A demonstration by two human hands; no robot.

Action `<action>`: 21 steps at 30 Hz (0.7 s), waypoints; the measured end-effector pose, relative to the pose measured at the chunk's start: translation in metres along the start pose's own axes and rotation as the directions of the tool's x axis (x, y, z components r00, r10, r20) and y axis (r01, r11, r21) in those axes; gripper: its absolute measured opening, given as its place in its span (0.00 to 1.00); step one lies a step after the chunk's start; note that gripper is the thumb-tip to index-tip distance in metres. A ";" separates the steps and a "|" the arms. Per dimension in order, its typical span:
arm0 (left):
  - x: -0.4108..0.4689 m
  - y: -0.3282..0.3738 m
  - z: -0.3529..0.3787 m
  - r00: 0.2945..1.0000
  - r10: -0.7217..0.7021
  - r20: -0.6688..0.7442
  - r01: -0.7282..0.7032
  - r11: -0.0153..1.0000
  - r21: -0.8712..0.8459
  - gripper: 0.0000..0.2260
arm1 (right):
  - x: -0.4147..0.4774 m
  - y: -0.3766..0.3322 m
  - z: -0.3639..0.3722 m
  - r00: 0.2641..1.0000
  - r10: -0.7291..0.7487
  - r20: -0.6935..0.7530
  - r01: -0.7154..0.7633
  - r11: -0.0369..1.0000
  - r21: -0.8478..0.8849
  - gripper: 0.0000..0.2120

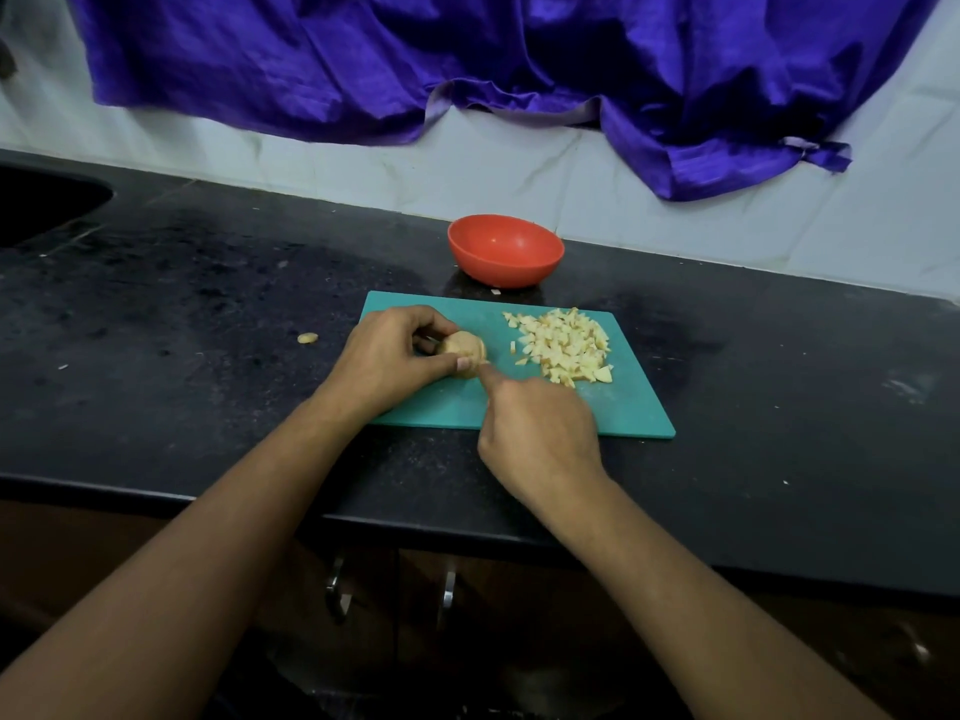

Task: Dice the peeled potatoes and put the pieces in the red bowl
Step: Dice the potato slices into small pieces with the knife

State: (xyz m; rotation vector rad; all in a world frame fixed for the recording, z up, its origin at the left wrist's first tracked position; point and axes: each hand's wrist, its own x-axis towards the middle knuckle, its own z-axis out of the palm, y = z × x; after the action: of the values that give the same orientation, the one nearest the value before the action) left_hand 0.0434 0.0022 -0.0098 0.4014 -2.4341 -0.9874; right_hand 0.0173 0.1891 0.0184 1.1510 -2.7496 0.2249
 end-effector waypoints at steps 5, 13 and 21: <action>-0.001 0.002 -0.002 1.000 -0.009 -0.006 0.009 1.000 0.005 0.15 | -0.006 0.020 -0.001 1.000 -0.011 0.009 0.010 0.994 0.110 0.24; 0.000 -0.003 0.000 1.000 -0.018 0.000 0.018 1.000 0.003 0.15 | 0.015 0.052 -0.008 0.968 0.247 0.054 -0.224 0.736 0.638 0.15; -0.001 -0.001 0.000 1.000 -0.012 0.005 0.012 1.000 0.011 0.14 | 0.028 0.011 -0.028 0.992 0.120 -0.042 -0.101 0.942 0.321 0.18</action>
State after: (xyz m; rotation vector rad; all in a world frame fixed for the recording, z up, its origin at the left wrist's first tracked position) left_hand 0.0441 0.0015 -0.0107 0.4183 -2.4452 -0.9820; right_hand -0.0076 0.1827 0.0504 1.0333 -2.7952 0.7301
